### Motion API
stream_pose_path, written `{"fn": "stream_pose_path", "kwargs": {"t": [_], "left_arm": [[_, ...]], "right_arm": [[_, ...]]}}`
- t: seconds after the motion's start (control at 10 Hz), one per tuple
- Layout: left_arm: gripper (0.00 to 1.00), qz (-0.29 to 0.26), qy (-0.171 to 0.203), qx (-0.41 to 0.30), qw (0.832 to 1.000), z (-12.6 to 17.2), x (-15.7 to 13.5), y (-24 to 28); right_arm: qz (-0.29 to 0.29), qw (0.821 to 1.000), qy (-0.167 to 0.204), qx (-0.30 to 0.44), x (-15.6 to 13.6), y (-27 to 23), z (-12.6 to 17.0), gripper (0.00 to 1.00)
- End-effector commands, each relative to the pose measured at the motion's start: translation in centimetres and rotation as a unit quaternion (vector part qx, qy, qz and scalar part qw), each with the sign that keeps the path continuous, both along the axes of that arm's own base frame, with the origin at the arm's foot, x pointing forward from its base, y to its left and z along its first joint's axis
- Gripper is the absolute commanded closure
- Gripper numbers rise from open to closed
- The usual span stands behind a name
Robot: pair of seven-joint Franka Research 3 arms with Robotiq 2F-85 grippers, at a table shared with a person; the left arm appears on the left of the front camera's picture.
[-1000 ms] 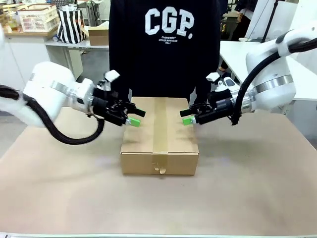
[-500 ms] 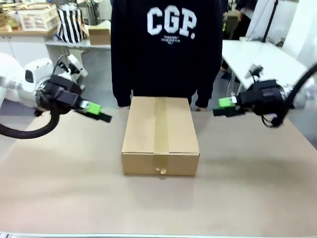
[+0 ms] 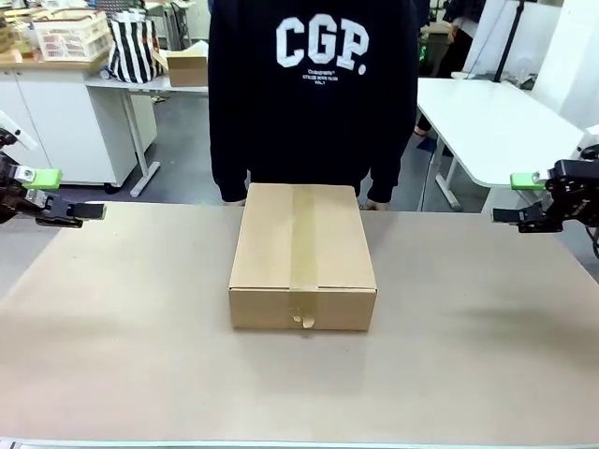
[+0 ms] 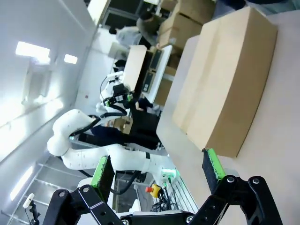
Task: Pack the gift set into the box.
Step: Press and hold the closed box until the human finishes sealing it.
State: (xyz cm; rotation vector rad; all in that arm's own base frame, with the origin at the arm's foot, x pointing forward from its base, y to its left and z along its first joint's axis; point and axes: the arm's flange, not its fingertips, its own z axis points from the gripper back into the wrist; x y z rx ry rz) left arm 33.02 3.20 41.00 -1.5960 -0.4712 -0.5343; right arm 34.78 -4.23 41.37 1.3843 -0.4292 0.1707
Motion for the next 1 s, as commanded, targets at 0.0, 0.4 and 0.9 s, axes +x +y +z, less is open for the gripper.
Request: {"fn": "stream_pose_path", "kwargs": {"t": [0.0, 0.4, 0.9], "left_arm": [[0.0, -0.012, 0.0, 0.005, 1.0, 0.23, -0.13, -0.71], [0.0, -0.012, 0.0, 0.005, 1.0, 0.23, -0.13, -0.71], [0.0, -0.012, 0.0, 0.005, 1.0, 0.23, -0.13, -0.71]], "right_arm": [[0.031, 0.999, -0.024, 0.003, 0.54, 2.87, 0.18, 0.0], [0.031, 0.999, -0.024, 0.003, 0.54, 2.87, 0.18, 0.0], [0.031, 0.999, -0.024, 0.003, 0.54, 2.87, 0.18, 0.0]]}}
